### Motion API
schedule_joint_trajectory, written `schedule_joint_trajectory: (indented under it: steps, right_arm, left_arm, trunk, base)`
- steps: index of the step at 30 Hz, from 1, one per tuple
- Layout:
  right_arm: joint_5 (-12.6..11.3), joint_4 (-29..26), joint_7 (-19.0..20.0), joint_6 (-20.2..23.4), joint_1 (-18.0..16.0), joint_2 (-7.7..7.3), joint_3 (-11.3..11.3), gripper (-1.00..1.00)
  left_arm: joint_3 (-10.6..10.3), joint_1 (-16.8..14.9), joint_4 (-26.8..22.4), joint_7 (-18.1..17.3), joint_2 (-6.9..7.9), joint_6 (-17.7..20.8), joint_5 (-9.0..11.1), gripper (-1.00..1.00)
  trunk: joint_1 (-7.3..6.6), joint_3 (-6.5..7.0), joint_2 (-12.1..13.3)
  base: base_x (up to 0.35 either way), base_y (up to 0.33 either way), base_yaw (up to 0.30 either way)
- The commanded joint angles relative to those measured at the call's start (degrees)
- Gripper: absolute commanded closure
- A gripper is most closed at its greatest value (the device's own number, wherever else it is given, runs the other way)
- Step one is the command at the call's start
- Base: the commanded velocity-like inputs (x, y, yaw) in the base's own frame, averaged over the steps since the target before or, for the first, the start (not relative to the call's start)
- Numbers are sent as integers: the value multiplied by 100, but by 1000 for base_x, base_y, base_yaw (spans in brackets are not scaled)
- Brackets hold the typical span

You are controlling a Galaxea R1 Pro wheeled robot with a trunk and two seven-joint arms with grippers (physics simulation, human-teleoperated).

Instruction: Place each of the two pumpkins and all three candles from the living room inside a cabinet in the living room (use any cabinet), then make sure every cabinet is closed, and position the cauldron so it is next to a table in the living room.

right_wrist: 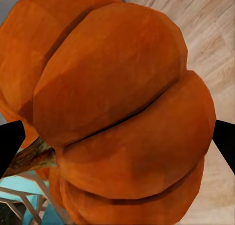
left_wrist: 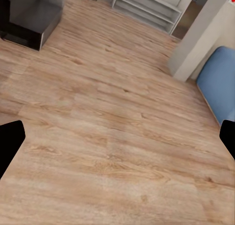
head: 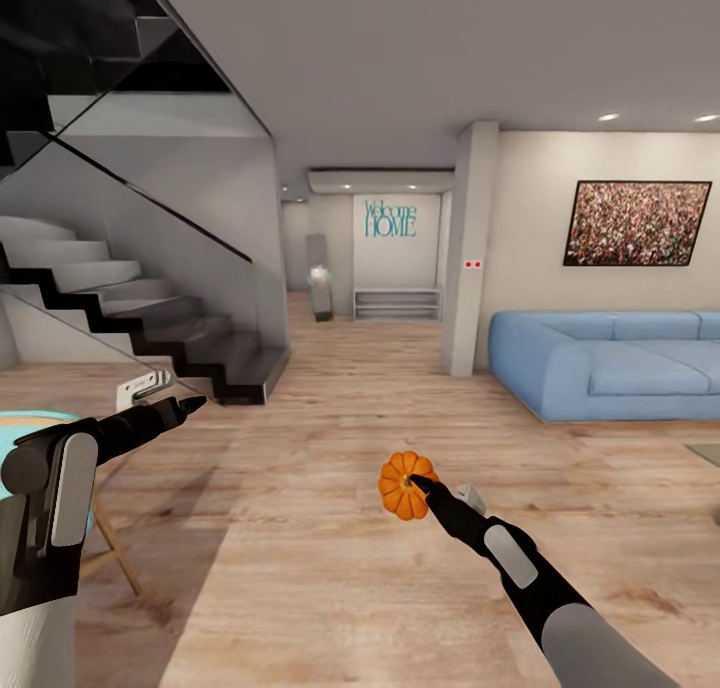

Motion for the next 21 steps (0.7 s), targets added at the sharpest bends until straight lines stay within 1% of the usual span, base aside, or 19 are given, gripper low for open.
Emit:
schedule_joint_trajectory:
  steps: [1,12,15,21]
  right_arm:
    - [-59,-7,0,10,-5,-6,19,100]
    - [-56,-16,7,7,-5,-5,24,100]
    - [-61,-16,7,7,-5,-10,21,100]
    - [-64,-16,9,1,-5,-14,10,100]
  left_arm:
    - [8,-5,-1,-56,-1,25,-44,-100]
    - [8,-5,-5,-56,-1,25,-44,-100]
    - [8,-5,-5,-56,-3,25,-44,-100]
    - [8,-5,-6,-56,-3,25,-44,-100]
  trunk:
    - [3,-13,-4]
    - [3,-43,-4]
    - [3,-54,-4]
    - [3,-81,-4]
  base:
    - [335,16,0]
    - [335,3,-9]
    - [335,0,-148]
    - [335,0,-222]
